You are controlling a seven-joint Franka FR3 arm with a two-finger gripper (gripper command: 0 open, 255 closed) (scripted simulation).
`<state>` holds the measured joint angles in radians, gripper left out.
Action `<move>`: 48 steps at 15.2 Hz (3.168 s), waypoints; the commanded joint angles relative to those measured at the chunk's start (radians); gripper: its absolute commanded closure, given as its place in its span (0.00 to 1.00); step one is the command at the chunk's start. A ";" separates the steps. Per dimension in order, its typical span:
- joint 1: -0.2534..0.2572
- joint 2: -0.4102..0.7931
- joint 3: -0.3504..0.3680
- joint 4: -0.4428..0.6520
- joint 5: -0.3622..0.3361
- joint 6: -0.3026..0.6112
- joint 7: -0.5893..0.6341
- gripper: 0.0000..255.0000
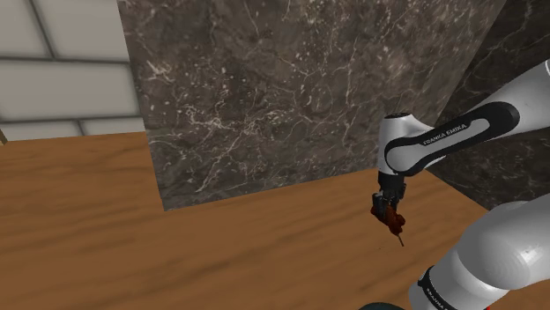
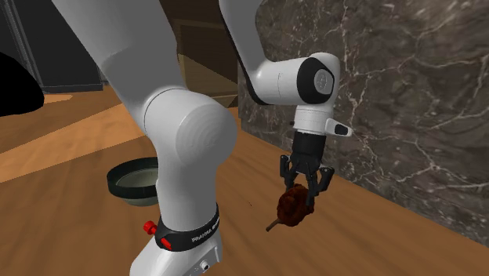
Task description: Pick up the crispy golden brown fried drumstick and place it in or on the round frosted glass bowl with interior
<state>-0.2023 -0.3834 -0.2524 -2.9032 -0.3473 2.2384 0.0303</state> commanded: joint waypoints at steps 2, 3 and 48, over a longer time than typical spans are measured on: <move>0.002 -0.045 0.006 0.012 0.009 -0.057 -0.007 1.00; 0.003 -0.061 0.008 0.016 0.012 -0.078 -0.010 1.00; 0.257 -0.805 0.459 0.067 0.518 -0.897 0.284 1.00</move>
<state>0.0373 -1.1642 0.1822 -2.8319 0.1366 1.3616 0.2887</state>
